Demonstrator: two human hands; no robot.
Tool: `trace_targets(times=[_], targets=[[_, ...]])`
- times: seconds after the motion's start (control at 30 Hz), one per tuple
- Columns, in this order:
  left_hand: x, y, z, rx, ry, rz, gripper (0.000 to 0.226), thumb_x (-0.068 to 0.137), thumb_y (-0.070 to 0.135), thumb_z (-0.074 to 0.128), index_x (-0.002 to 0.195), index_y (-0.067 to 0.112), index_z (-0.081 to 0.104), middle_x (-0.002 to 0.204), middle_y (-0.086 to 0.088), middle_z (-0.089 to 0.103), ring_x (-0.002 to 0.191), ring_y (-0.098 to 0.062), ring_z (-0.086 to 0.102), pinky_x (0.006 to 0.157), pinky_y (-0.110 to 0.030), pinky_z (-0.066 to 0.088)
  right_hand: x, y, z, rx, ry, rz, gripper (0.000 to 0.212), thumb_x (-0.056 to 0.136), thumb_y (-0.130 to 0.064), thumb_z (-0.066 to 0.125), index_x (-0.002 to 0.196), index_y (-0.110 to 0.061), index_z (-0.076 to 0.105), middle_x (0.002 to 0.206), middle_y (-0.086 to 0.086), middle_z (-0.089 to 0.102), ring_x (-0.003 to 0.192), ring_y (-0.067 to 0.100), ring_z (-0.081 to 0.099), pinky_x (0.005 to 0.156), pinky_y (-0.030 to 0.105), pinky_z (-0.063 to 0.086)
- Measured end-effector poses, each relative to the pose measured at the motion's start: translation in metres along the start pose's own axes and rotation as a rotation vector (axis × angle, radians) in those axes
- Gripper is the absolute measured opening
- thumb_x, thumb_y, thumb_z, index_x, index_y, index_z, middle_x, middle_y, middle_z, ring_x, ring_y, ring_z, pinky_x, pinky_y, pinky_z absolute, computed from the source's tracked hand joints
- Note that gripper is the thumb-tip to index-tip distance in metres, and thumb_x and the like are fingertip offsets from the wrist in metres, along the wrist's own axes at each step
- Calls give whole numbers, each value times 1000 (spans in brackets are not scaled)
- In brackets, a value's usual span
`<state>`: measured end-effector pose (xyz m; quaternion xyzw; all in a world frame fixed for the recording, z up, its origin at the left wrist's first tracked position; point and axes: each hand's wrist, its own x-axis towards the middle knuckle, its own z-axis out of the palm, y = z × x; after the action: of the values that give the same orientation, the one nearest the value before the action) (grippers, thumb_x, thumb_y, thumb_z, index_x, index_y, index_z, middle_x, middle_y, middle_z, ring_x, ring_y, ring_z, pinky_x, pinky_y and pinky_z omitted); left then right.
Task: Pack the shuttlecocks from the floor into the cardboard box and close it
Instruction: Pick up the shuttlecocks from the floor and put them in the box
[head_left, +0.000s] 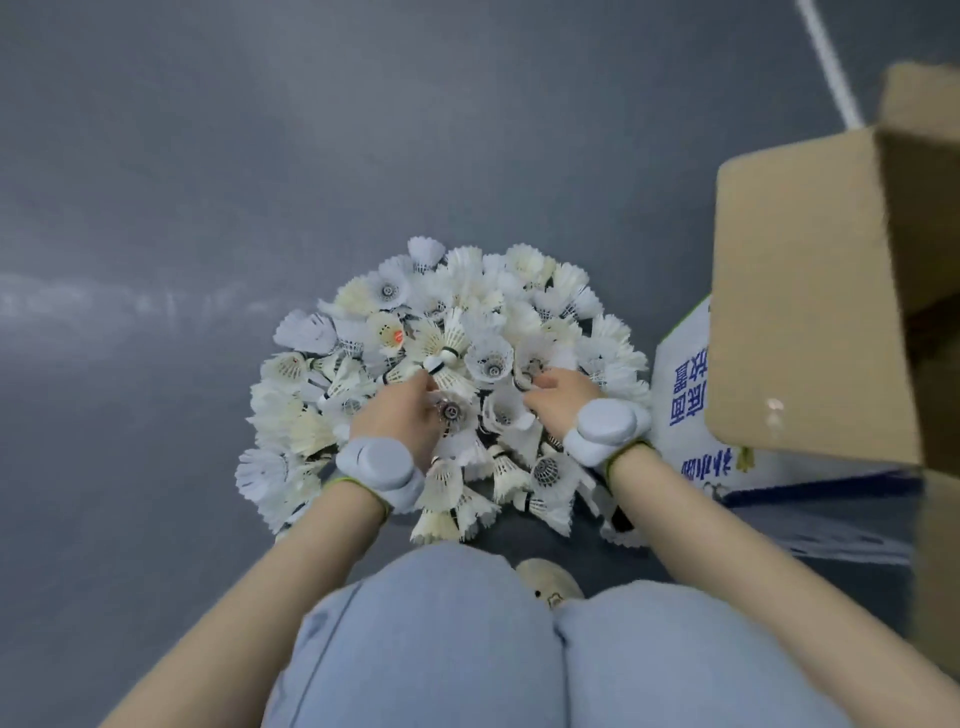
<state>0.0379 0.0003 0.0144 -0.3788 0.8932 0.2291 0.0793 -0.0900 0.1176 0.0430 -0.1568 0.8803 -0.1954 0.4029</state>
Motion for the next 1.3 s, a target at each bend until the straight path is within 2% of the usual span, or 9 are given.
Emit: trace_targets(times=[0.13, 0.27, 0.37, 0.5, 0.57, 0.77, 0.93, 1.07, 1.3], targets=[[-21, 26, -71, -56, 191, 68, 22, 90, 16, 39, 108, 13, 52, 88, -12, 66, 76, -30, 61, 63, -34, 50, -64, -40, -45, 115, 51, -225, 29, 92, -20, 52, 110, -2, 68, 119, 15, 66, 115, 33, 58, 95, 36, 46], [-38, 67, -124, -172, 350, 126, 20, 89, 17, 38, 103, 16, 53, 90, -14, 66, 76, -33, 55, 60, -32, 39, -110, -71, -84, 204, 179, -320, 22, 87, -13, 53, 85, 2, 68, 81, 19, 66, 81, 35, 61, 69, 34, 47], [-53, 107, -149, -279, 472, 175, 15, 91, 19, 39, 98, 18, 52, 88, -12, 65, 77, -33, 55, 59, -32, 38, -140, -83, -115, 290, 310, -329, 26, 86, -11, 52, 63, -1, 56, 60, 15, 42, 63, 19, 34, 53, 29, 24], [-72, 180, -153, -410, 436, 335, 20, 90, 12, 44, 104, 18, 56, 101, -10, 65, 91, -32, 58, 67, -34, 43, -167, -60, -154, 297, 610, -237, 24, 88, -17, 47, 66, -10, 55, 83, 18, 56, 79, 27, 46, 79, 36, 46], [-75, 210, -144, -444, 384, 415, 27, 88, 6, 42, 108, 17, 56, 107, -9, 63, 96, -28, 57, 68, -29, 39, -170, -42, -162, 321, 725, -143, 20, 90, -21, 43, 80, -17, 60, 99, 12, 62, 94, 32, 53, 98, 45, 40], [-85, 297, -102, -580, 229, 639, 36, 84, -5, 42, 107, 15, 60, 103, -7, 64, 98, -26, 58, 79, -29, 44, -174, 35, -196, 325, 991, 40, 27, 95, -31, 34, 102, -22, 58, 99, 9, 62, 105, 32, 55, 96, 43, 30], [-75, 332, -64, -341, 49, 637, 42, 90, 12, 46, 126, 35, 50, 123, 5, 61, 119, -22, 51, 98, -43, 40, -162, 84, -207, 404, 927, 217, 39, 99, -36, 30, 121, -14, 53, 114, 17, 61, 108, 36, 56, 90, 41, 46], [-65, 320, -54, -269, 65, 568, 51, 88, 15, 51, 131, 40, 39, 129, 10, 55, 122, -20, 46, 93, -41, 34, -153, 95, -207, 466, 865, 290, 42, 99, -39, 34, 132, -16, 46, 124, 16, 58, 115, 38, 54, 93, 45, 48], [-42, 271, -74, -327, 128, 406, 50, 84, 15, 52, 129, 32, 36, 119, 8, 60, 112, -21, 53, 98, -42, 38, -133, 60, -188, 427, 832, 139, 36, 97, -33, 40, 124, -10, 50, 117, 14, 62, 111, 35, 57, 89, 40, 50]])
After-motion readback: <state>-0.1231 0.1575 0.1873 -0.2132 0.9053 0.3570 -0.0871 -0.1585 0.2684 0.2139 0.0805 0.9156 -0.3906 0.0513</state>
